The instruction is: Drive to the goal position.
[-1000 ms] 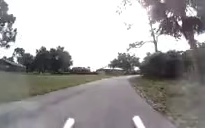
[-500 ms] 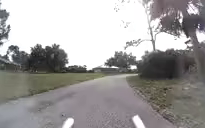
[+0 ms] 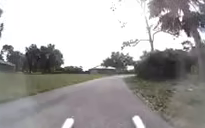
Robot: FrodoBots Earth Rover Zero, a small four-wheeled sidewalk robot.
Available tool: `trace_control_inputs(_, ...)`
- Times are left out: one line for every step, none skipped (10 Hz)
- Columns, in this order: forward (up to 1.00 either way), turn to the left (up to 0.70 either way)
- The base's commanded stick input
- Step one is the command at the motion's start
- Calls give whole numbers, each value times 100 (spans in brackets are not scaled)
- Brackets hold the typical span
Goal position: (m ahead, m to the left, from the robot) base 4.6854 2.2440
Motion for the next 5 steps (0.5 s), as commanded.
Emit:
trace_control_inputs(69, 34)
trace_control_inputs(69, 27)
trace_control_inputs(69, 10)
trace_control_inputs(69, 3)
trace_control_inputs(69, 3)
